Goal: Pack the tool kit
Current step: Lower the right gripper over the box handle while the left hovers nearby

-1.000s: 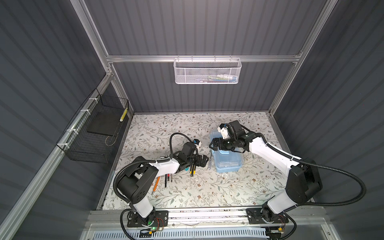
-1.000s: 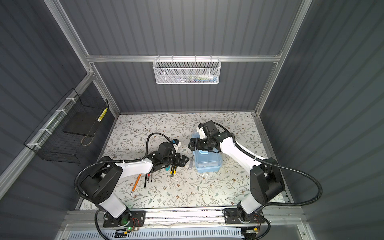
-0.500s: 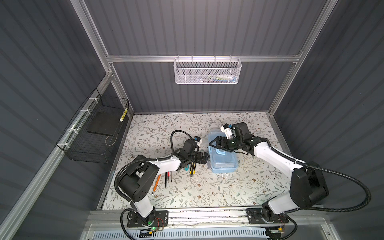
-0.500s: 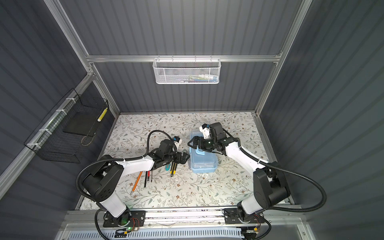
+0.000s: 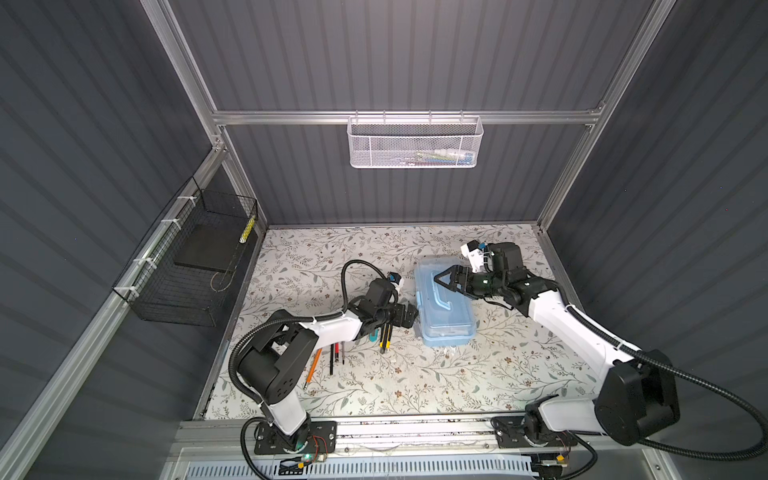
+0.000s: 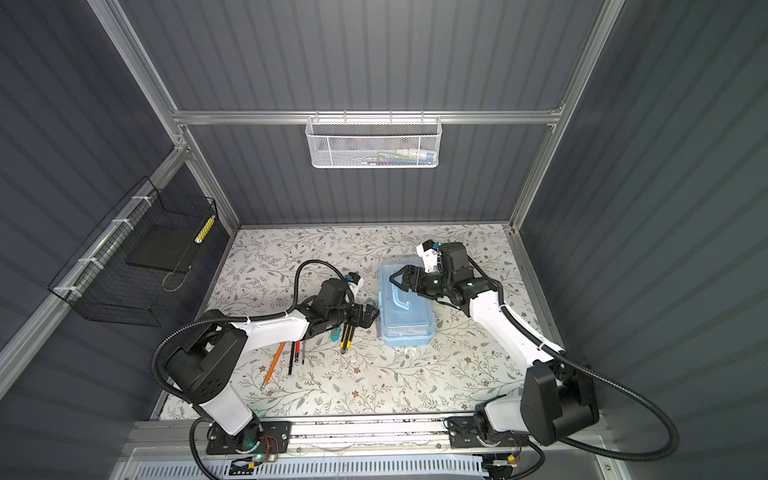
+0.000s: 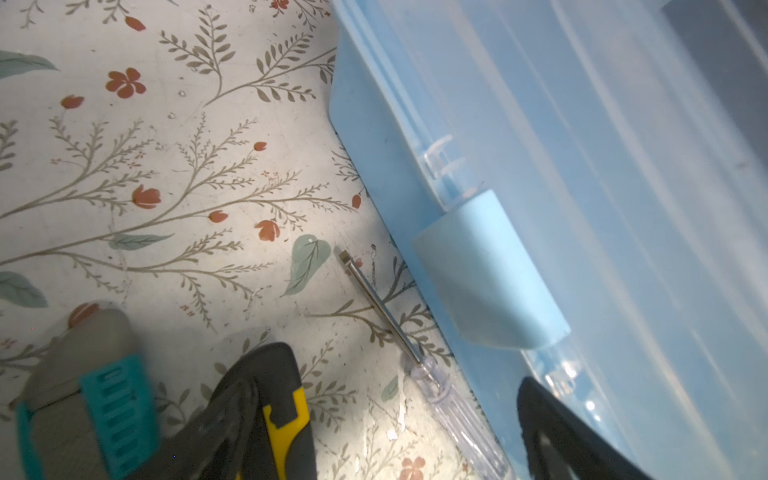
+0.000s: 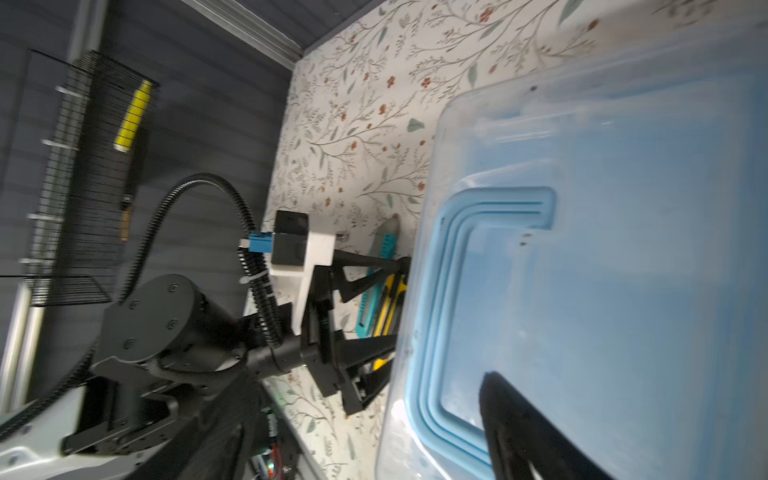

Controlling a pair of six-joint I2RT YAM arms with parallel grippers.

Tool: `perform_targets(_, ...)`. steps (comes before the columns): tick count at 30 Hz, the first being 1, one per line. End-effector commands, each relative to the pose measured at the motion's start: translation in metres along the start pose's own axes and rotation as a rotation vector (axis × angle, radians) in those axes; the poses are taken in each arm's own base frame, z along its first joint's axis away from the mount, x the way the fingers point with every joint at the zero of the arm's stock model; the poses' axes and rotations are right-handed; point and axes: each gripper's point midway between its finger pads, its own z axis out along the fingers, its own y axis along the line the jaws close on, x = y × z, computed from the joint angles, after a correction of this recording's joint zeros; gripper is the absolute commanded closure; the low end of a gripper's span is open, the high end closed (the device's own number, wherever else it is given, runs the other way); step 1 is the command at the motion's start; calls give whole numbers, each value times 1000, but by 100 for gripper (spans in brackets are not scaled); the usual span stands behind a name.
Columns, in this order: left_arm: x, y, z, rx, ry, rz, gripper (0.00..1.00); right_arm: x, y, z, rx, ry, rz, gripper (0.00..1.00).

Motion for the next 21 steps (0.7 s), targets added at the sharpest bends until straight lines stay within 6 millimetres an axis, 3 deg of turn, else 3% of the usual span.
perform_targets(1, -2, 2, -2, -29, 10, 30, 1, 3, -18, -17, 320, 18, -172, 16)
perform_targets(6, -3, 4, -2, -47, 20, 46, 1, 13, -13, -6, 541, 55, -314, 14)
perform_targets(14, 2, 7, -2, -58, 32, 46, 1, 28, -17, 30, 764, 169, -438, 15)
perform_targets(21, 1, 9, -10, -72, 23, 48, 1, 20, -23, 21, 845, 122, -478, 16)
